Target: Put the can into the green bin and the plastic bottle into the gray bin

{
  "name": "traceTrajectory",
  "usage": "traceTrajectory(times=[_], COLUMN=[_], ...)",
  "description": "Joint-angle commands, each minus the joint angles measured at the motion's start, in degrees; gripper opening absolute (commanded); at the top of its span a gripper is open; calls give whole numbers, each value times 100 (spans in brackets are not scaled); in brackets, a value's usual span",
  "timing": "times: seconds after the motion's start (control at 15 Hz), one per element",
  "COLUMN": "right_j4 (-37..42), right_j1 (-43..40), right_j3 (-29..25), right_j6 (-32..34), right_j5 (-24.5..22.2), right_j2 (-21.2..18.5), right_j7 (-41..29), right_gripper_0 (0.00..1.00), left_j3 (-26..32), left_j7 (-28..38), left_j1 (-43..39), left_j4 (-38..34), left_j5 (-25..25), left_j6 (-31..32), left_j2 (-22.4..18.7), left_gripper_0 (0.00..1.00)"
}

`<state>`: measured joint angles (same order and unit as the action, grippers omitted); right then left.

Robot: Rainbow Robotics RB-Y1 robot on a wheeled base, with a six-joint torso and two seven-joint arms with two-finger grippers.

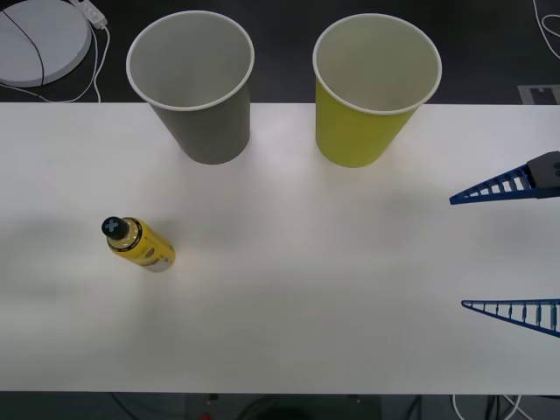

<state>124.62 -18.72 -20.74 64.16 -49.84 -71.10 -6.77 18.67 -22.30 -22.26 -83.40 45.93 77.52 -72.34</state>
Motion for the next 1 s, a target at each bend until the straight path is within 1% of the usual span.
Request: traceTrajectory(times=[0.07, 0.13, 0.27, 0.6, 0.87, 1.0], right_j4=[1, 1, 1, 1, 1, 1], right_j1=[0, 0, 0, 0, 0, 0], right_j3=[0, 0, 0, 0, 0, 0], right_j6=[0, 0, 0, 0, 0, 0], right_j5=[0, 0, 0, 0, 0, 0], right_j2=[0, 0, 0, 0, 0, 0], right_j7=[0, 0, 0, 0, 0, 0], right_gripper_0=[100, 100, 100, 100, 100, 100], left_j3=[-3, 5, 5, -3, -249, -285], left_j7=[-90, -143, -187, -73, -90, -178], left_j1=[-51, -33, 46, 257, 406, 485], left_j4=[-1, -10, -27, -18, 34, 114], left_j5=[4, 4, 162, 496, 531, 557], left_j6=[0, 0, 0, -132, -308, -352], left_j2=[256, 405, 625, 1161, 1469, 1653], left_gripper_0=[100, 100, 100, 100, 100, 100])
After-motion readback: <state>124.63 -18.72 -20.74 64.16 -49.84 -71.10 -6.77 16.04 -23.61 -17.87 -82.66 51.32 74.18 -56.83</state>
